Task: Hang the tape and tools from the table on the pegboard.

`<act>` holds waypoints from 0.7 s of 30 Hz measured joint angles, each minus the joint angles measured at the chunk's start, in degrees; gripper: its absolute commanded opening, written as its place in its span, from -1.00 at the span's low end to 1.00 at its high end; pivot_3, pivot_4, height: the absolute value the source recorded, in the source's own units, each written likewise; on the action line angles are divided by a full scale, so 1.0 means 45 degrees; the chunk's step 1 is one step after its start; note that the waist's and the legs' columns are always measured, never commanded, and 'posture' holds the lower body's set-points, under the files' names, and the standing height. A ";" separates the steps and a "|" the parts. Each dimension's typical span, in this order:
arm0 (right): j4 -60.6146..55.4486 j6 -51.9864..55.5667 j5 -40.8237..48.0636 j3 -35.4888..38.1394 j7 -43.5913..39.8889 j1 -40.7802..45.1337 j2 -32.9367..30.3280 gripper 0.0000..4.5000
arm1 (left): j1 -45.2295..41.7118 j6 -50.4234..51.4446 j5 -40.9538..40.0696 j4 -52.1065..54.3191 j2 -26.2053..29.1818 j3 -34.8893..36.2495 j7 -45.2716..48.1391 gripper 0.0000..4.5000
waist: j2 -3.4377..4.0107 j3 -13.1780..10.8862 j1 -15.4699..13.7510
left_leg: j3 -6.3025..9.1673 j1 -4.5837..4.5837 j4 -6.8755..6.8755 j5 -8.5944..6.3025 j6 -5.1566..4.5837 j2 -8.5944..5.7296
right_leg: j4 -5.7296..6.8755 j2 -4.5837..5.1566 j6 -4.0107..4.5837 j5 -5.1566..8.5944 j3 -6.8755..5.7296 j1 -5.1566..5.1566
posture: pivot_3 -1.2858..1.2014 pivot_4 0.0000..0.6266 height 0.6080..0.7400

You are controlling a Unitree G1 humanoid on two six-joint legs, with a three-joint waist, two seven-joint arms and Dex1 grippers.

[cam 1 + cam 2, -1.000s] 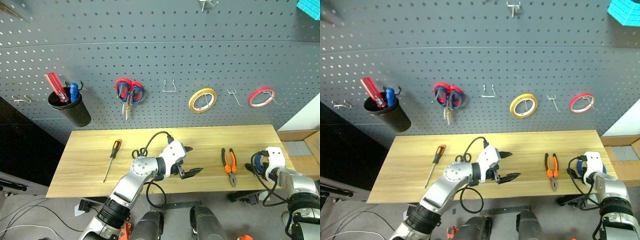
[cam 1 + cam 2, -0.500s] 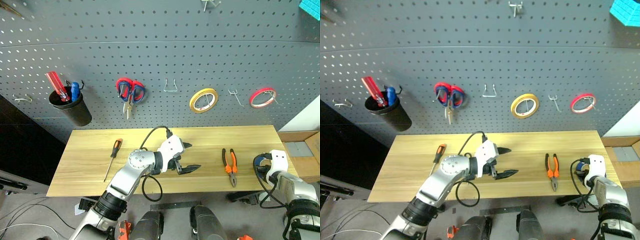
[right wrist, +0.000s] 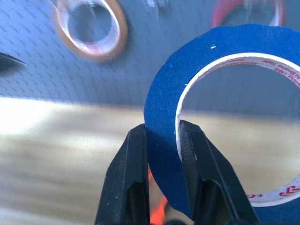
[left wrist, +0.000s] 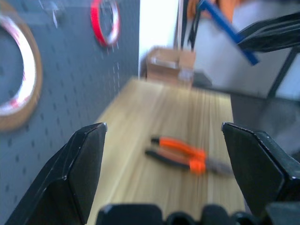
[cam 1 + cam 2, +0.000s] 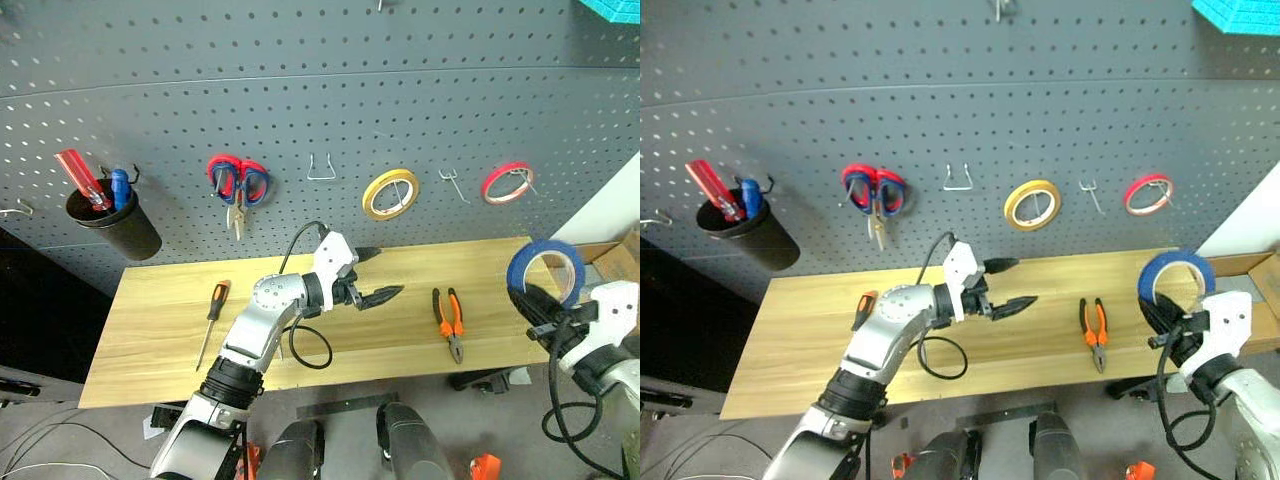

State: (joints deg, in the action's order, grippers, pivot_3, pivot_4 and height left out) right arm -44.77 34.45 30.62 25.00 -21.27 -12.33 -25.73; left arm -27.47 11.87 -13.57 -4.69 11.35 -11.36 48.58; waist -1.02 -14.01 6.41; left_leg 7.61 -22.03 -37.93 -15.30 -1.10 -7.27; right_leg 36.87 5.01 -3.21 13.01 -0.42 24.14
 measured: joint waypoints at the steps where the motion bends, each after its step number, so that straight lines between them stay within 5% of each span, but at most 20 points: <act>1: -0.0315 0.0198 0.0004 -0.0347 0.0396 0.0571 0.0084 -0.83 | -0.0030 0.0001 -0.0043 0.0039 -0.0017 0.0120 -0.0079 0.88 | 0.0000 0.0000 0.0096 | -0.0010 0.0003 0.0000 0.0000 0.0000 0.0000 | 0.0001 0.0000 0.0000 -0.0001 0.0005 0.0001 | -0.28 -0.18 1.00; 12: 0.2435 -0.0101 -0.2026 -0.4363 0.1663 0.4850 0.0818 -0.83 | 0.0023 0.0006 -0.0195 0.0511 -0.0039 0.0454 -0.0948 0.88 | 0.0010 0.0007 0.0339 | -0.0007 -0.0011 0.0015 0.0013 0.0019 -0.0012 | 0.0001 0.0000 0.0073 -0.0043 0.0000 0.0026 | -0.22 -0.32 1.00; 21: 0.4795 -0.1081 -0.2569 -0.4851 0.0976 0.5902 0.0992 -0.84 | 0.0813 0.0398 -0.0185 0.1613 0.0448 0.0638 -0.1620 0.88 | 0.0015 0.0012 0.0196 | -0.0009 -0.0016 0.0008 0.0010 0.0019 -0.0017 | 0.0013 0.0000 0.0074 -0.0044 0.0001 0.0036 | -0.15 -0.40 1.00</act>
State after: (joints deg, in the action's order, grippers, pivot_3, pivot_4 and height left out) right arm -23.19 29.58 19.06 3.18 -16.87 14.23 -21.27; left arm -23.81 13.66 -14.41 2.57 13.37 -8.49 41.29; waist -0.95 -13.95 7.30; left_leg 7.57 -22.10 -37.89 -15.26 -1.01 -7.35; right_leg 36.93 5.01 -2.87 12.81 -0.42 24.30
